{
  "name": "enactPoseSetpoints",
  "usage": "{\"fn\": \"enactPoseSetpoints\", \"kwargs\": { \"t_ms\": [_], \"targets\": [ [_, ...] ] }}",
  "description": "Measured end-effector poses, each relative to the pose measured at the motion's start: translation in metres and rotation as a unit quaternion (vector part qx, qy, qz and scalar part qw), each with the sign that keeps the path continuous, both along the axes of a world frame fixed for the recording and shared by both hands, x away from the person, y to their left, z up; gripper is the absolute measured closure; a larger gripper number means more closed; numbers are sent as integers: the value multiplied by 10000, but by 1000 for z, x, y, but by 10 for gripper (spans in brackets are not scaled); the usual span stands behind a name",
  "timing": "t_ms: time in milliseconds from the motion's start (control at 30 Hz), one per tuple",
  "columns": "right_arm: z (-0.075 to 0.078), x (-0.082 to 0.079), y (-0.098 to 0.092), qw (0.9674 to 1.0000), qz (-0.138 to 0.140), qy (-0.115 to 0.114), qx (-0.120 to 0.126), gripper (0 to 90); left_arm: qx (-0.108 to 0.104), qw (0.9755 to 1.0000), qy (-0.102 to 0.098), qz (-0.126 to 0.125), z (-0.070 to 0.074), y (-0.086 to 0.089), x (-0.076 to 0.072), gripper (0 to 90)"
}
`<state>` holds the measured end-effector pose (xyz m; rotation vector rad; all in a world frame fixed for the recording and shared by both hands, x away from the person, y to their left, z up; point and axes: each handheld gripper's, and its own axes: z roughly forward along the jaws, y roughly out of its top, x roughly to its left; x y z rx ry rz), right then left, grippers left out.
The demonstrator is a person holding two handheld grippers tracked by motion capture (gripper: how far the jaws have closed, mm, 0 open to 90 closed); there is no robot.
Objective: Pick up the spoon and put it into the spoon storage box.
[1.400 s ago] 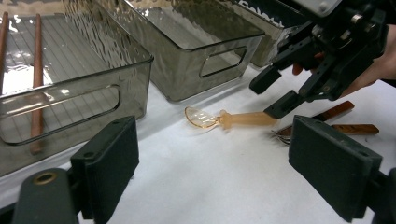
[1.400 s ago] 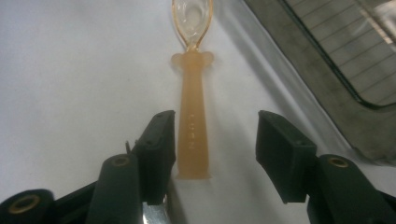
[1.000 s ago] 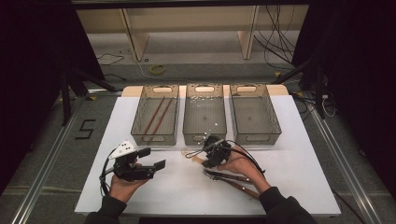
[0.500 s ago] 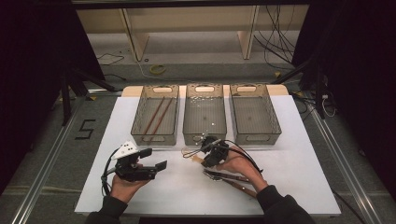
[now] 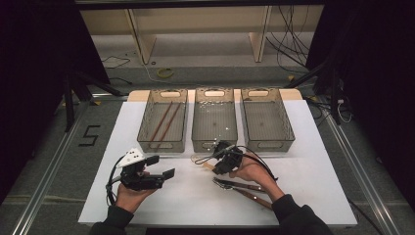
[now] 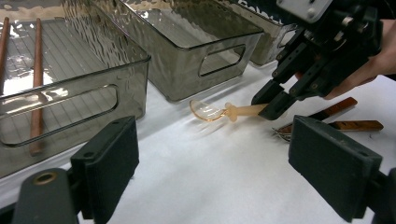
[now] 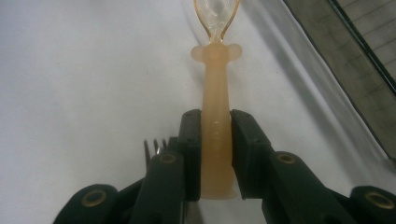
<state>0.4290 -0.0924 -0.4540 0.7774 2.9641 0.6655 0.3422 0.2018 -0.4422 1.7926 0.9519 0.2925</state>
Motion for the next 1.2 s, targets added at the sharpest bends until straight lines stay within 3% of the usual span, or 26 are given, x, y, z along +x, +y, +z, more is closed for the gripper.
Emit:
{"fn": "enactPoseSetpoints", "kwargs": {
  "t_ms": [133,500,933,1200],
  "targets": [
    [8,-1,-6,9996,75,-61,259,755,-3,10000,1,11,0,1,0,158],
    [44,-1,-26,9965,-148,-409,715,753,-130,9999,-35,59,-1,3,0,158],
    [77,24,-46,9907,-572,-777,962,753,-186,9998,-34,85,-2,5,0,158],
    [93,43,-48,9859,-879,-1037,971,752,-214,9997,-49,84,-3,5,1,158]
  ]
}}
